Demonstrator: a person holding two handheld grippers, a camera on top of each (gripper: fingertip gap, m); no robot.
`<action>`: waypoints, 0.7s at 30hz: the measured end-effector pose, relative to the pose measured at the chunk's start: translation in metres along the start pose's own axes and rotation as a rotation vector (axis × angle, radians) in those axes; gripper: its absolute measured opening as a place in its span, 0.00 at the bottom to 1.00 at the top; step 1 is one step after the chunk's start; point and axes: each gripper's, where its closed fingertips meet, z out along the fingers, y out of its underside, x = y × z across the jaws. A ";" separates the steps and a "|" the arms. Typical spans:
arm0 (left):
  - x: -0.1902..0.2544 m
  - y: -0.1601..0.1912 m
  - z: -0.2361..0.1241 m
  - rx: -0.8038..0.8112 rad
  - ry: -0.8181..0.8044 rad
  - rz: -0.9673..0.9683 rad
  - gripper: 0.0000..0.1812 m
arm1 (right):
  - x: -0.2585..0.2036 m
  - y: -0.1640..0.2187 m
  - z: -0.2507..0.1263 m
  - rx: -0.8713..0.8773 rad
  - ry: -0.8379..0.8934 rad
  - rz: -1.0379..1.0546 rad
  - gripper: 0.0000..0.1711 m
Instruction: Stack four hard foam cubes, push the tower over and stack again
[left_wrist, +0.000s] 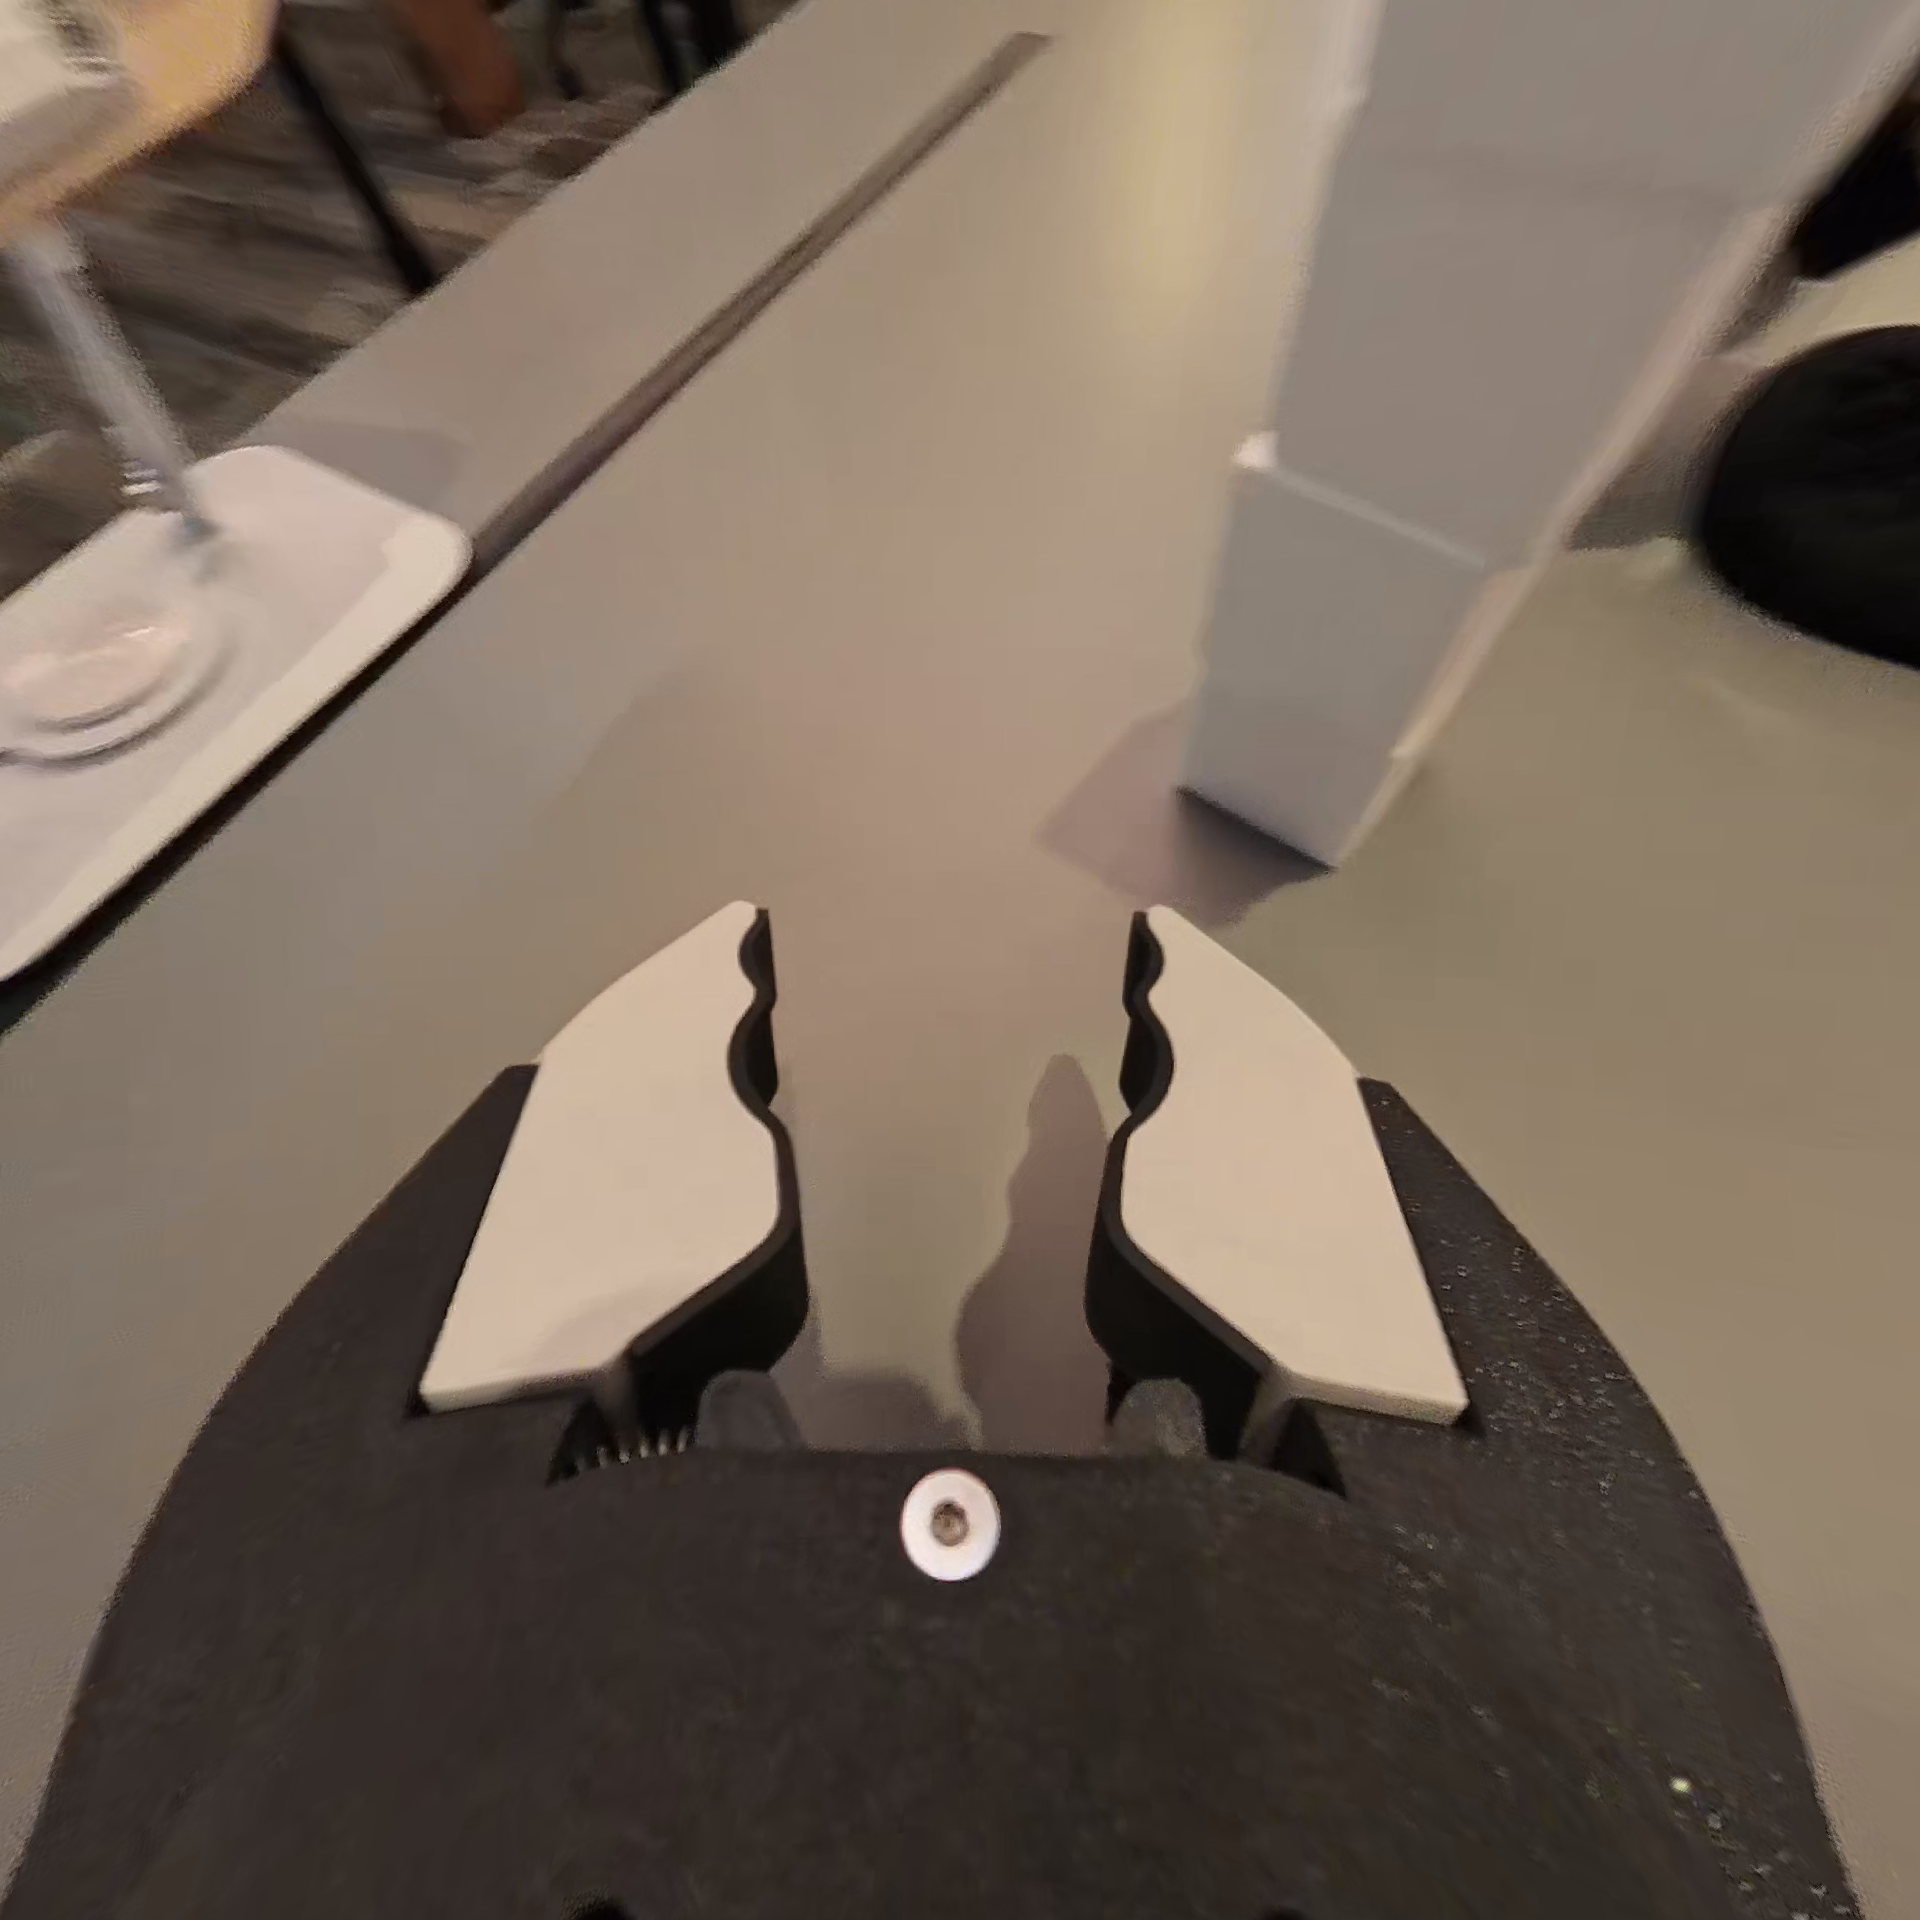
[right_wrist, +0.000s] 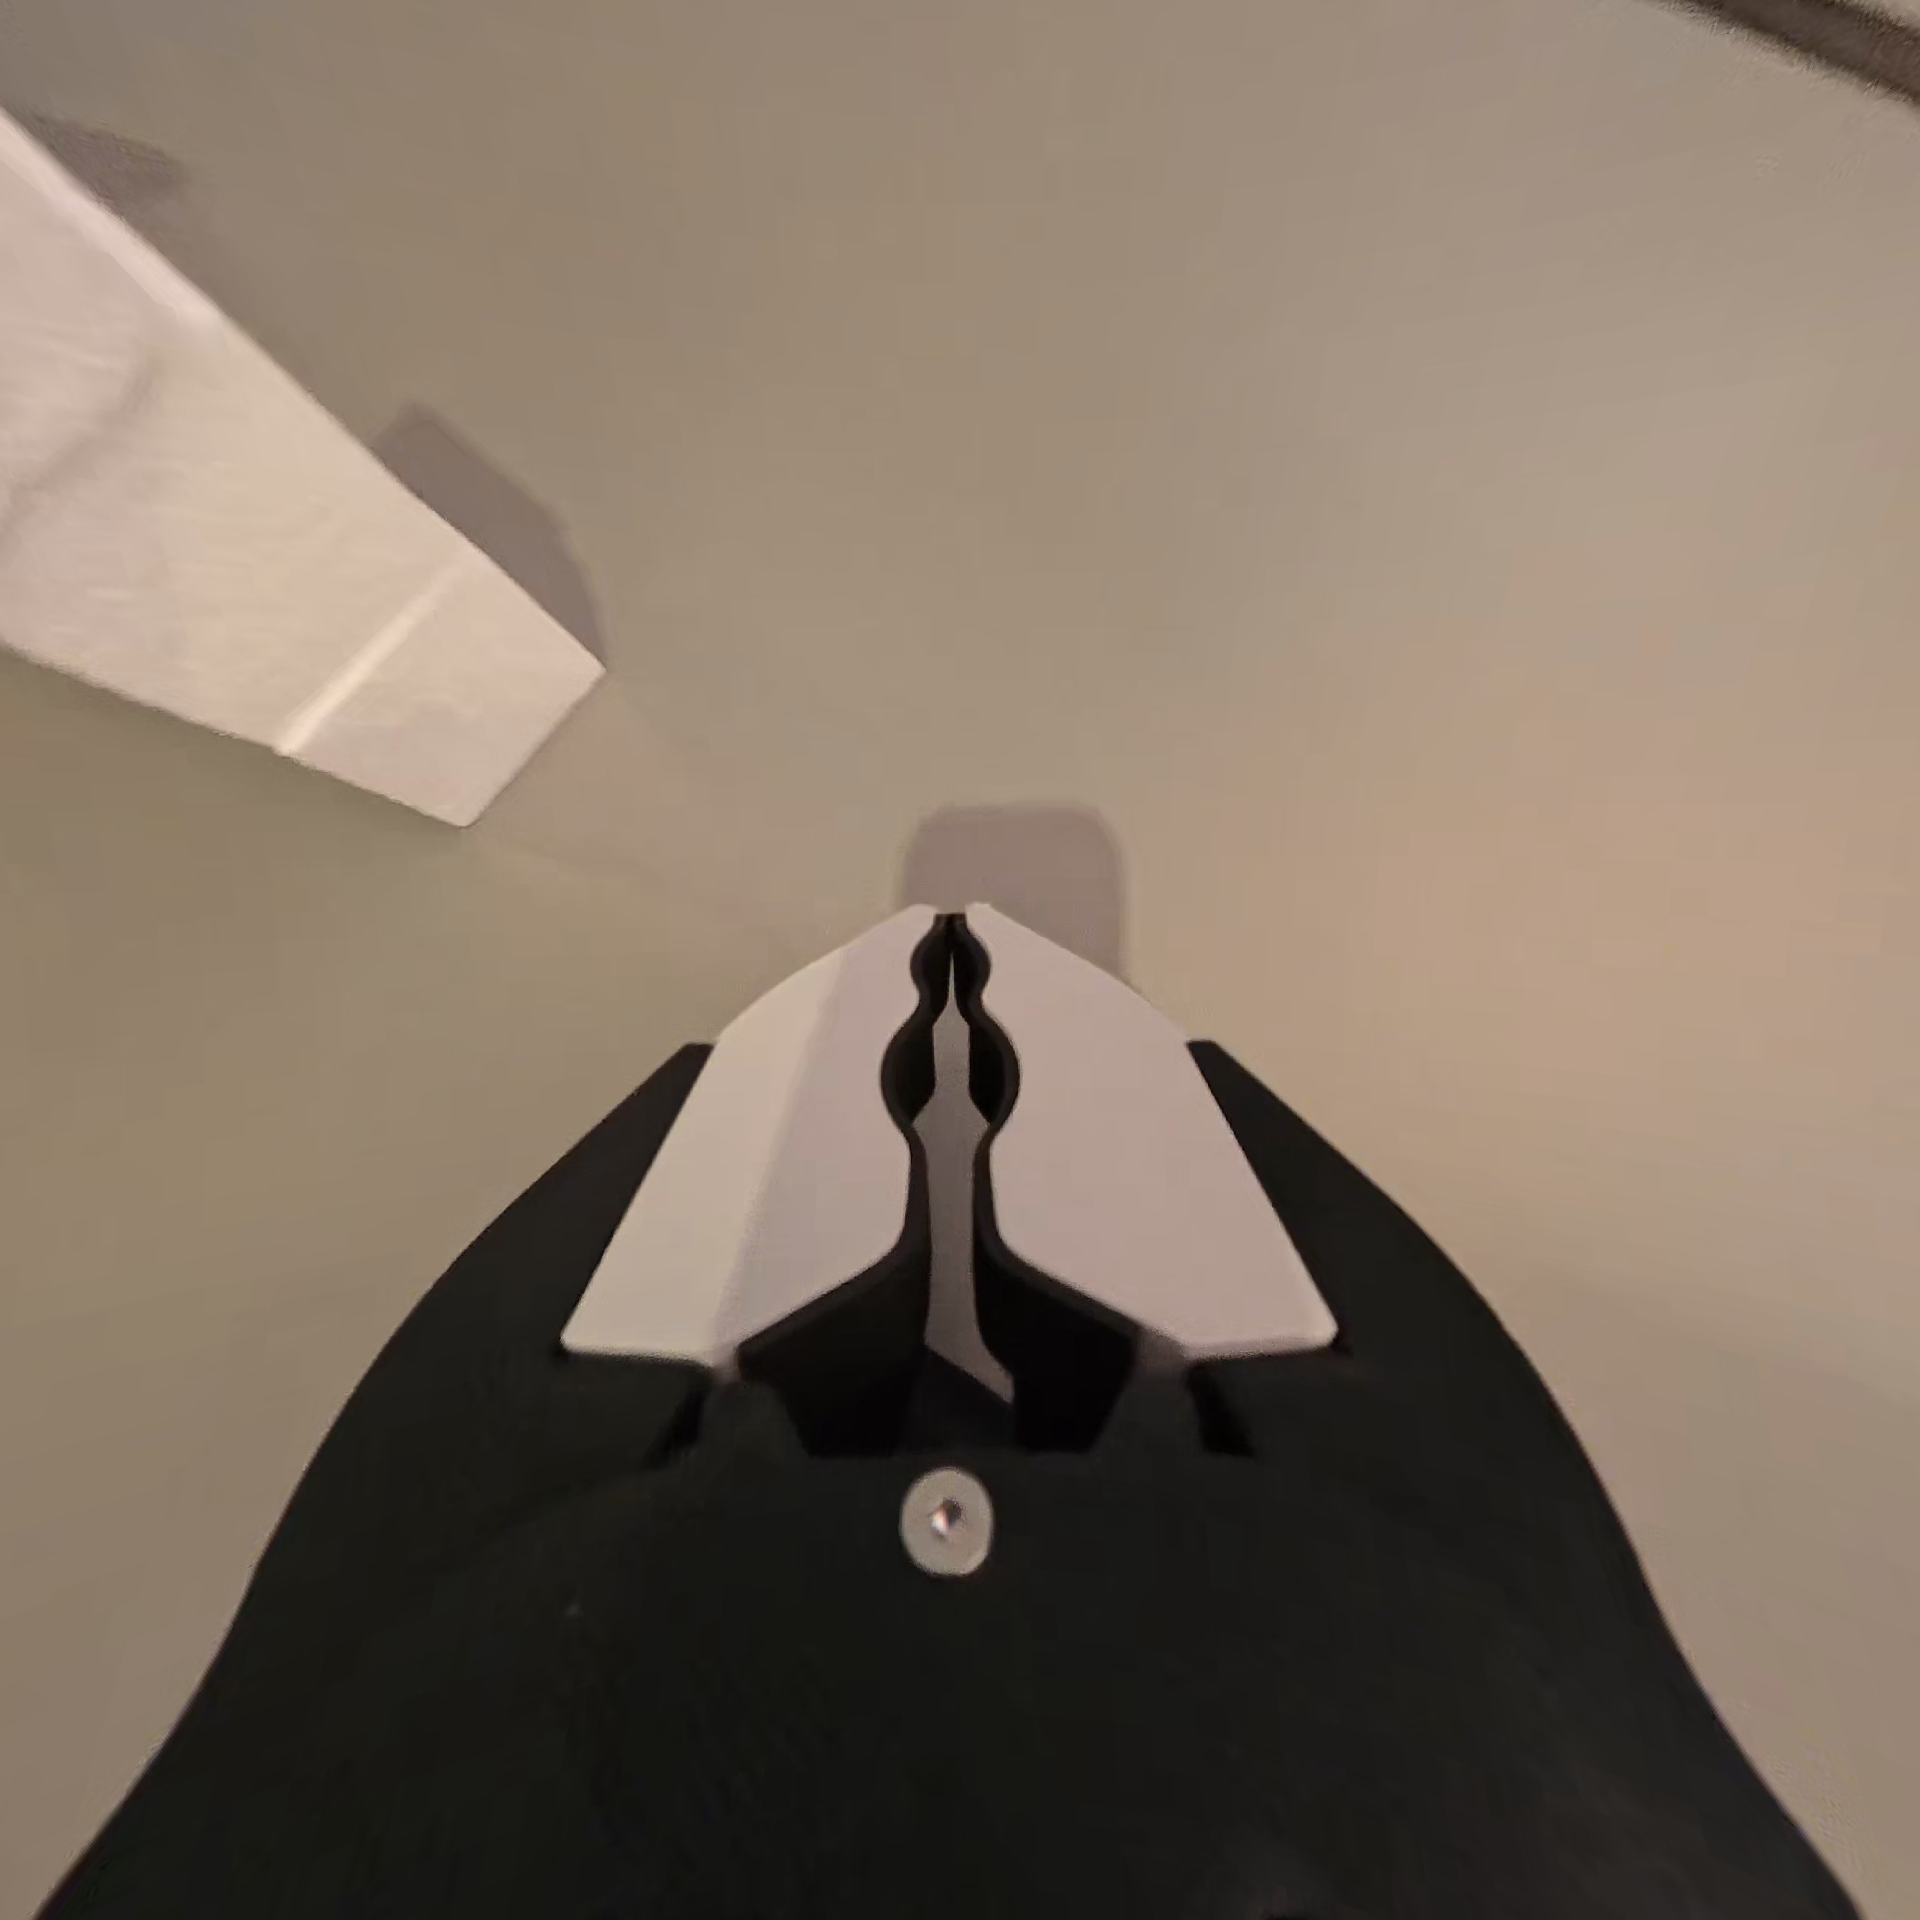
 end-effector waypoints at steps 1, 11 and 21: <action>-0.011 0.001 -0.002 -0.003 -0.069 -0.008 0.36 | 0.000 0.003 0.004 -0.035 0.027 0.028 0.00; -0.065 0.009 -0.027 0.075 -0.321 -0.250 0.34 | -0.025 -0.022 0.021 -0.086 0.070 0.237 0.00; -0.095 0.006 -0.063 0.087 -0.425 -0.294 0.33 | -0.106 -0.106 0.023 -0.090 0.163 -0.043 0.00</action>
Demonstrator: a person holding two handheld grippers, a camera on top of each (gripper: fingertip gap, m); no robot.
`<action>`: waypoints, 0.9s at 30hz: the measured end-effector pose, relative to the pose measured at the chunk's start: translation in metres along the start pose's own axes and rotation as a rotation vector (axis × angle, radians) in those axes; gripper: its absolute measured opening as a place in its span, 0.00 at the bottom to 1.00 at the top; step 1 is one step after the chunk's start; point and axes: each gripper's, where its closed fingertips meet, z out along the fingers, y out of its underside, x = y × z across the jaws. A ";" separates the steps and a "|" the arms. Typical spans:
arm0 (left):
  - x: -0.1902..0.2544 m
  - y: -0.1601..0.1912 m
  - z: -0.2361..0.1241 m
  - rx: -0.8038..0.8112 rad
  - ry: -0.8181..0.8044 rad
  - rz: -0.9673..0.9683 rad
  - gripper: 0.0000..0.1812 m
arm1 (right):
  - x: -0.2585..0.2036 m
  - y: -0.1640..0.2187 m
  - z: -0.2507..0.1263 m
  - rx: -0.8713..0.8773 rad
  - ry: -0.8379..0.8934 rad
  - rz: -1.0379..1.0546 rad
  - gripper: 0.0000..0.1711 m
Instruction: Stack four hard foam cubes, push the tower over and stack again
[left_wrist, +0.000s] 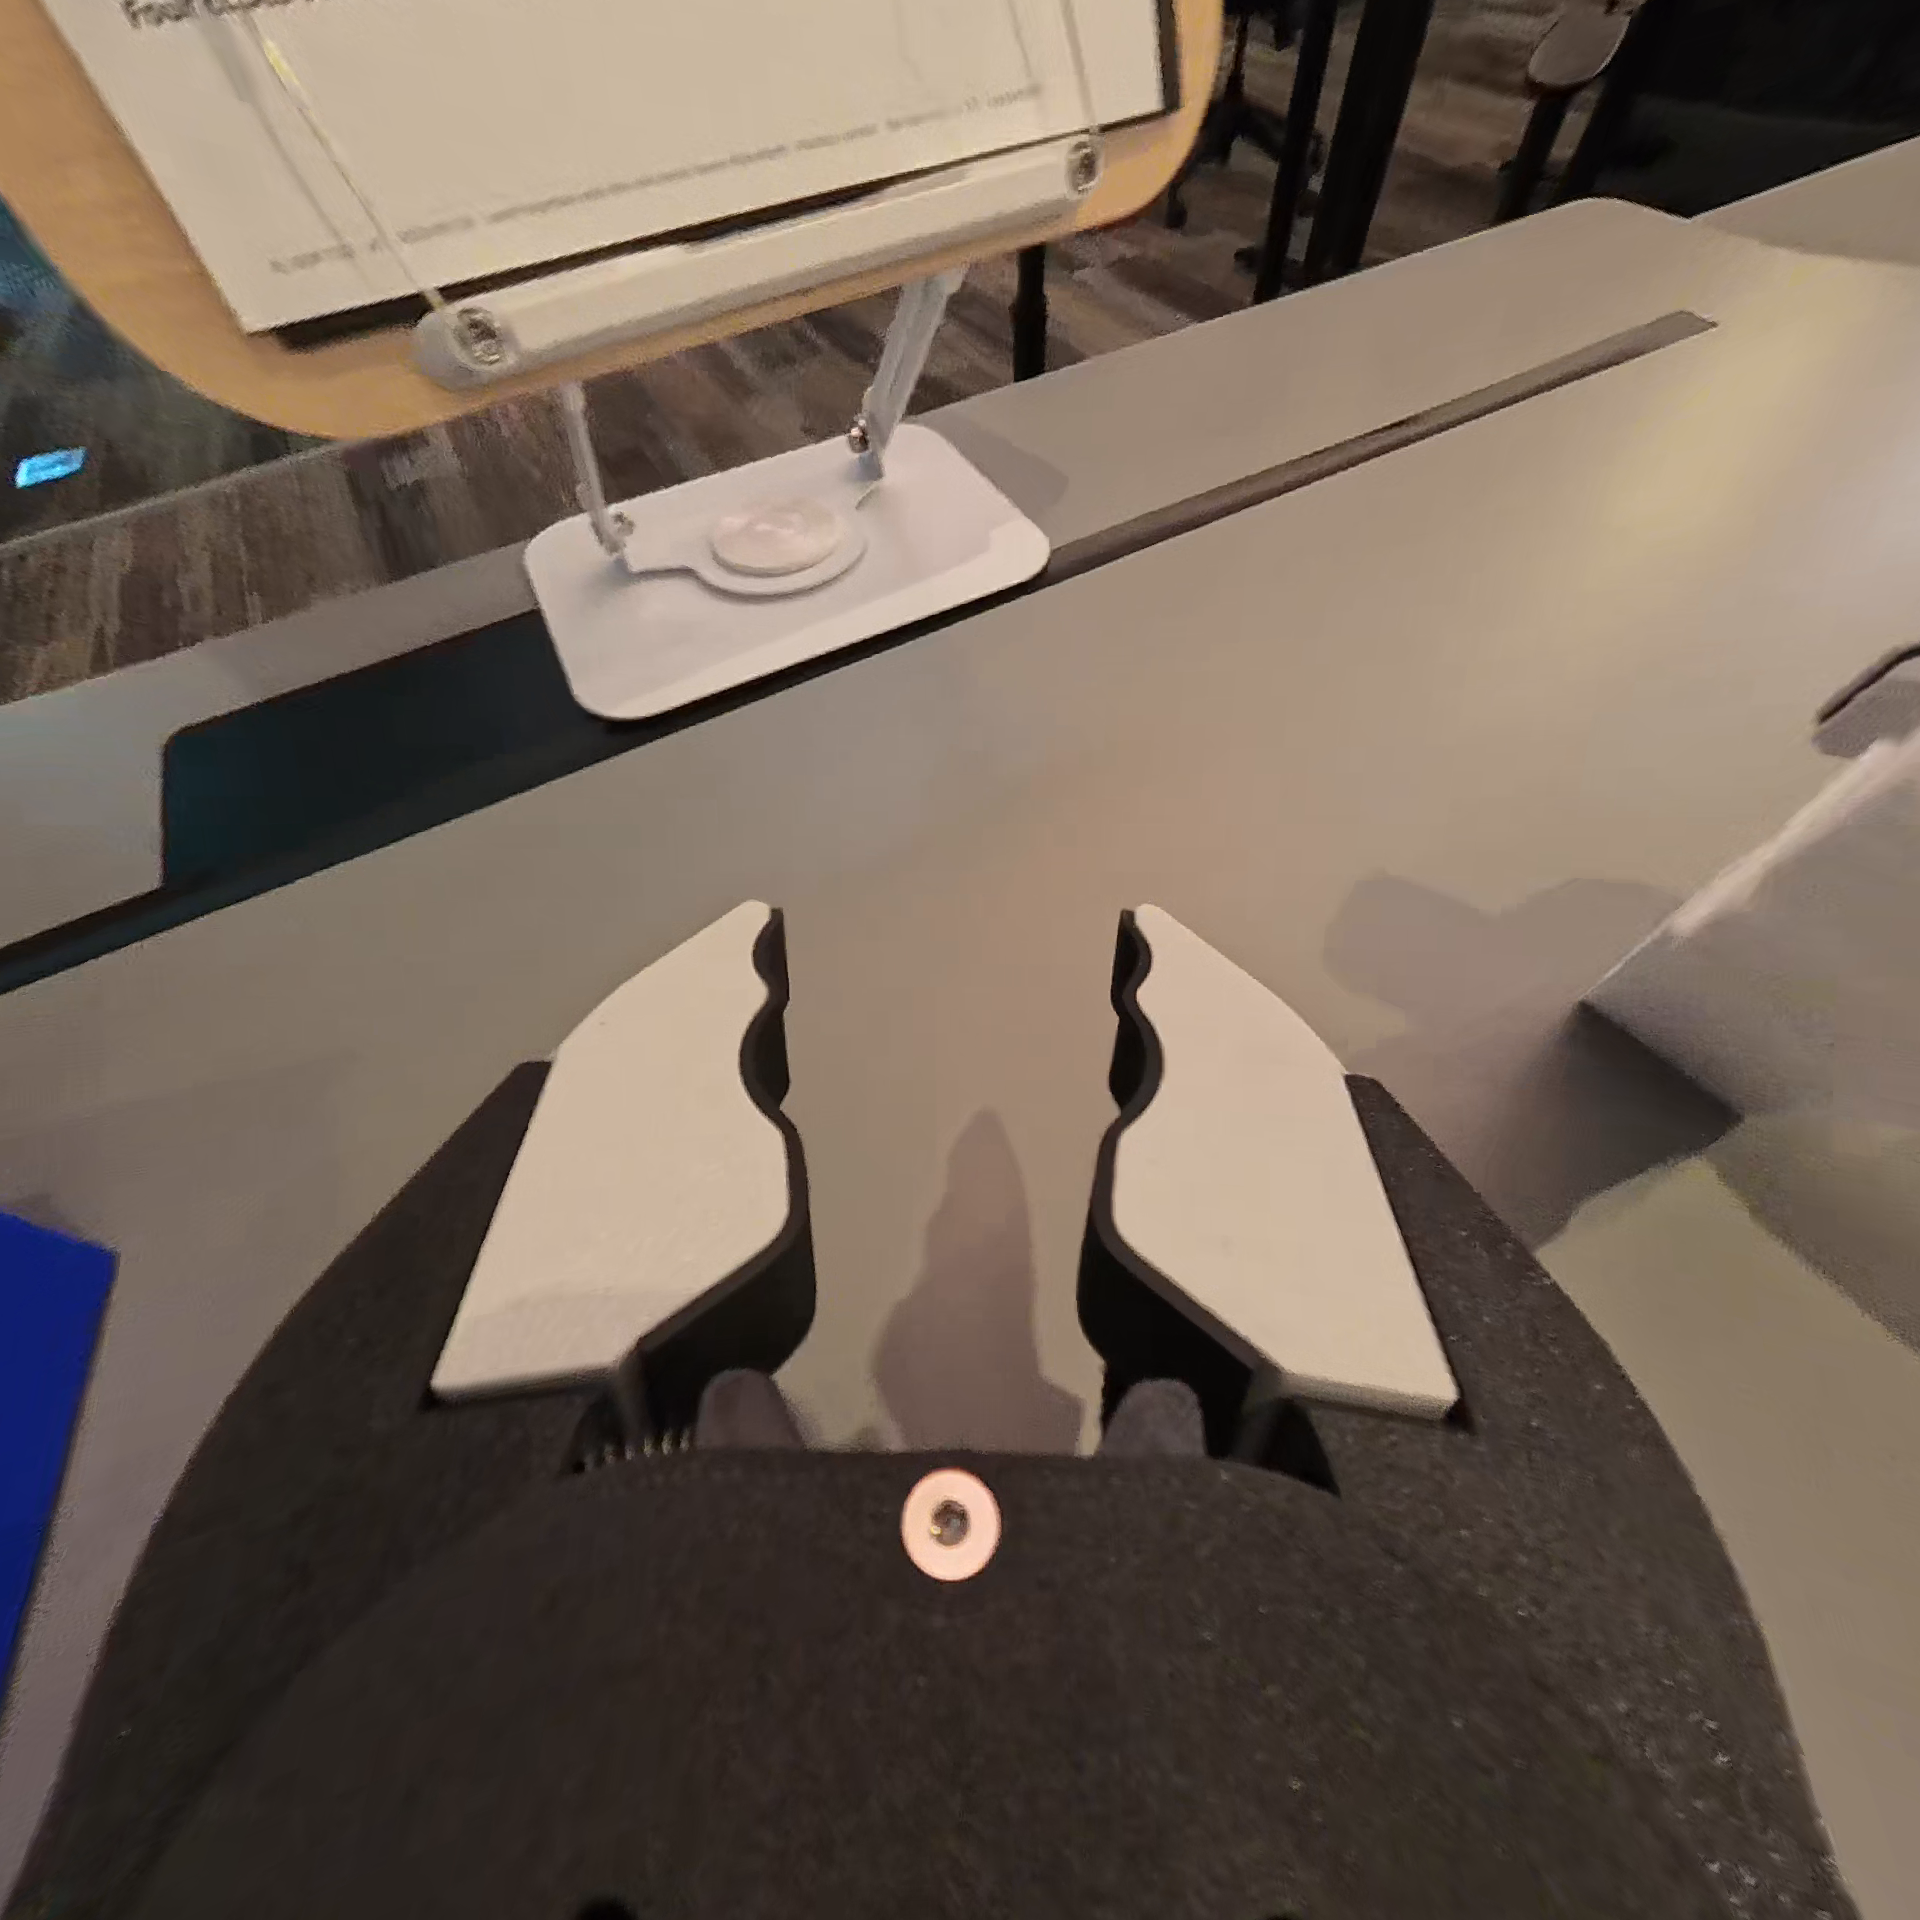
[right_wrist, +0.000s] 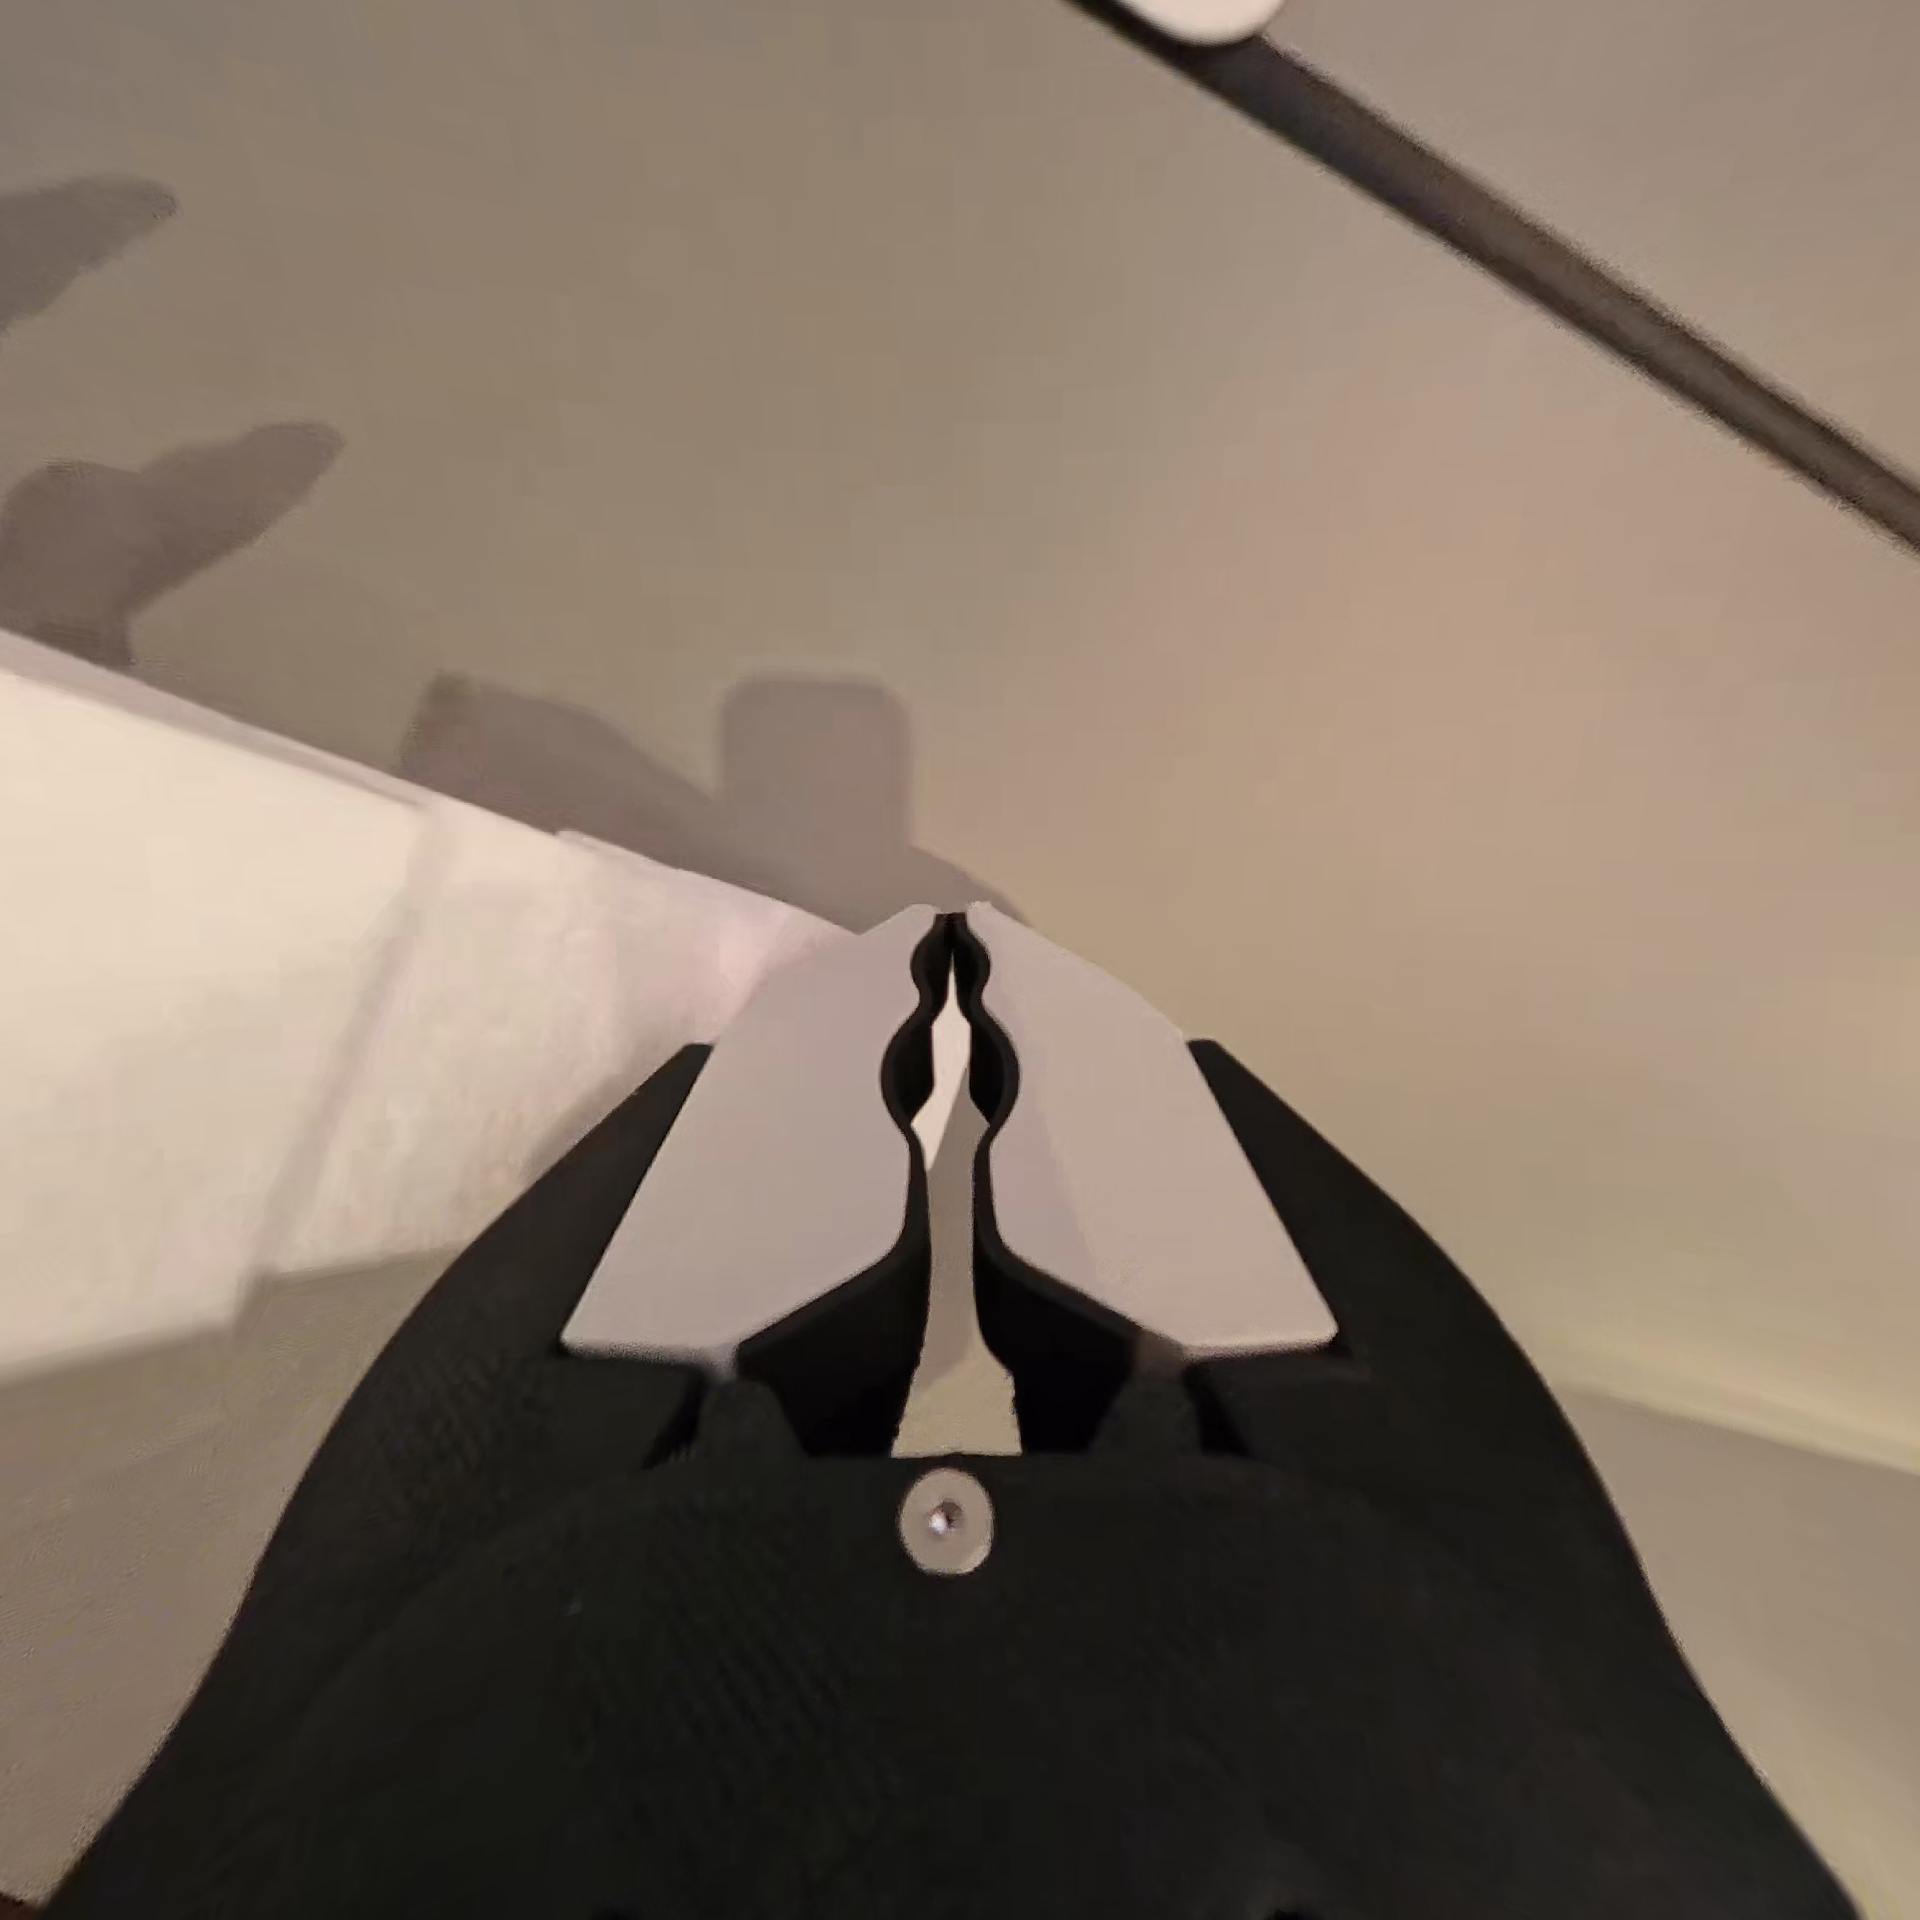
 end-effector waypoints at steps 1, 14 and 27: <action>-0.007 -0.001 -0.003 -0.007 0.005 -0.021 0.34 | -0.002 -0.007 -0.005 0.012 0.007 -0.011 0.01; -0.044 -0.020 -0.045 0.039 0.108 0.069 0.38 | -0.013 -0.024 -0.035 0.257 -0.164 -0.074 0.01; 0.018 0.104 -0.124 -0.227 0.116 0.173 0.54 | -0.022 0.021 -0.006 0.420 -0.673 -0.478 0.47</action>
